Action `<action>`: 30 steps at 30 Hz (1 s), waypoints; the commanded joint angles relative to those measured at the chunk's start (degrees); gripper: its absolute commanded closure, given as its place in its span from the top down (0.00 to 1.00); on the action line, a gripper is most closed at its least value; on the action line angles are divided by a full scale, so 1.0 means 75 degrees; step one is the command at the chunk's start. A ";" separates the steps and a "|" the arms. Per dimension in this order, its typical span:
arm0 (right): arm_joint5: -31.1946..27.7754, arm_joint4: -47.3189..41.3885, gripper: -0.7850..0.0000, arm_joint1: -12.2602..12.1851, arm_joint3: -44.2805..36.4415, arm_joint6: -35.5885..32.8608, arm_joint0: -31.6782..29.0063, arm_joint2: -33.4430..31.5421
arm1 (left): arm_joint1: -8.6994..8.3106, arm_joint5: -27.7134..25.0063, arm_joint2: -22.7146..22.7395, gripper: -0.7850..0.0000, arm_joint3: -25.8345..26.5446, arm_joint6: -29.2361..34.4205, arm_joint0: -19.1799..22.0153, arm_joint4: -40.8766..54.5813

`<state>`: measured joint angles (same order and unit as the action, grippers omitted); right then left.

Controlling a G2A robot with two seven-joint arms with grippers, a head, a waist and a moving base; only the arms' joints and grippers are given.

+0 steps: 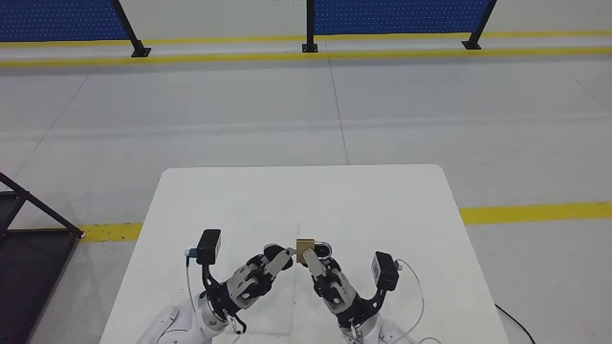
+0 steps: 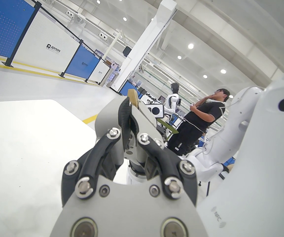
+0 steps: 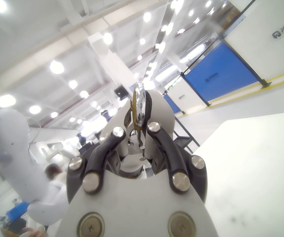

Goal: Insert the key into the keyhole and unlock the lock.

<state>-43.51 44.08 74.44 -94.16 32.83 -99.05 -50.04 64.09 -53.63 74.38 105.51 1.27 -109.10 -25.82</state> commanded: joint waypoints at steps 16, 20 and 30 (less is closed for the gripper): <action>-0.0086 -0.0203 0.00 -0.0052 -0.0148 -0.0317 -0.0180 -0.0174 | 0.0057 -0.0179 0.0049 0.00 -0.0147 -0.0845 -0.0078 -0.1232; -0.0012 -0.0223 0.00 -0.0066 -0.0174 -0.0494 -0.0202 -0.0212 | 0.0067 -0.0186 -0.0007 0.00 -0.0166 -0.0930 -0.0077 -0.1361; 0.0047 -0.0284 0.00 -0.0098 -0.0249 -0.0747 -0.0266 -0.0291 | 0.0081 -0.0086 -0.0004 0.00 -0.0087 -0.1232 -0.0124 -0.1969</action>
<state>-43.21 41.96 73.72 -96.00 27.34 -101.00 -52.18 64.66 -54.44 74.24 104.66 -7.29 -109.91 -39.72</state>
